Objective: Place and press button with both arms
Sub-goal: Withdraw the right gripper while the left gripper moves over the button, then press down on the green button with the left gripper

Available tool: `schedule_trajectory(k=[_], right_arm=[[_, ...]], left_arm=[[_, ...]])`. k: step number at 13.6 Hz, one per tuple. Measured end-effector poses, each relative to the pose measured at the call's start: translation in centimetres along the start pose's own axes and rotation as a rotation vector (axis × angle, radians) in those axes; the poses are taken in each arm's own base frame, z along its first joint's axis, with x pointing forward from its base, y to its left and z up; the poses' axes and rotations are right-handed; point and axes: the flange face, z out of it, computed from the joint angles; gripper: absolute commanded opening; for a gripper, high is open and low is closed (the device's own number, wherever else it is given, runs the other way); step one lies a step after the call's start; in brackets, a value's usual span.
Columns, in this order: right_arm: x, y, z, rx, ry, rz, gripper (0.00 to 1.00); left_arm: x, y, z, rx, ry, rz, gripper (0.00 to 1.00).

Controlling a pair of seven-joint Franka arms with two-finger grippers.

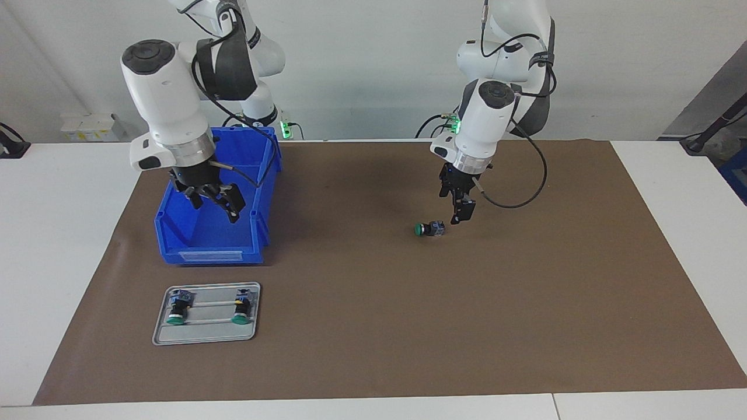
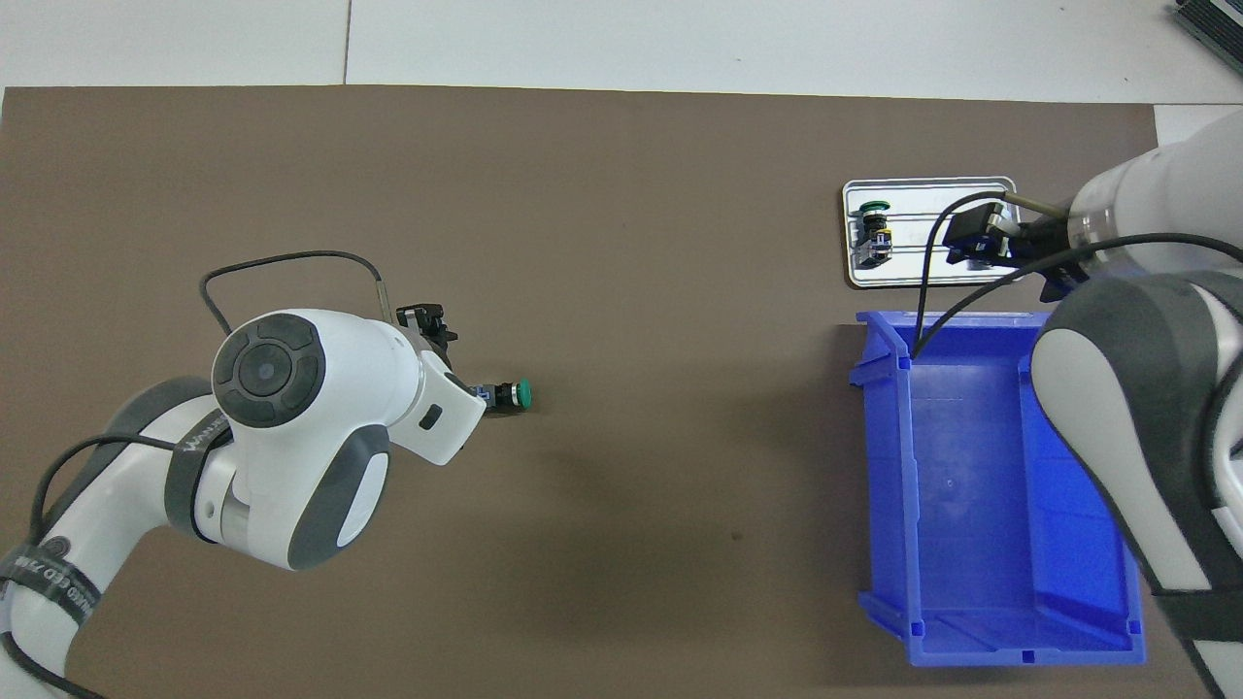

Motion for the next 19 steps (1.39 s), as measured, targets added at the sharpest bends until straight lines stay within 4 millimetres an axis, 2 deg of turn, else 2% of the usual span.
schedule_trajectory(k=[3,5,7,9,11,12,15,19], right_arm=[[-0.5,3.3,-3.1,-0.015,-0.026,-0.059,1.0],[-0.3,5.4,-5.7,-0.02,-0.033,-0.061,1.0],[-0.3,6.3,-8.0,-0.02,-0.034,-0.092,1.0],[-0.1,7.9,-9.4,-0.025,-0.049,-0.142,1.0],[0.0,9.5,-9.6,-0.031,-0.068,-0.146,1.0],[0.0,9.7,-9.5,-0.032,-0.073,-0.143,1.0],[-0.3,9.0,-8.6,-0.035,-0.088,-0.155,1.0],[-0.6,8.7,-8.5,-0.035,-0.091,-0.161,1.0]], left_arm=[[1.6,0.6,2.7,0.014,0.014,-0.013,1.0],[2.9,1.0,5.4,0.024,0.025,-0.025,1.0],[3.1,1.0,7.6,0.016,0.021,-0.029,1.0],[3.0,1.1,8.8,0.004,0.013,-0.03,1.0],[3.1,1.3,9.2,-0.002,0.01,-0.029,1.0],[3.3,1.4,9.2,-0.003,0.01,-0.025,1.0],[3.9,2.0,9.4,-0.01,0.008,-0.013,0.99],[4.1,3.4,10.4,-0.033,-0.007,0.003,0.91]])
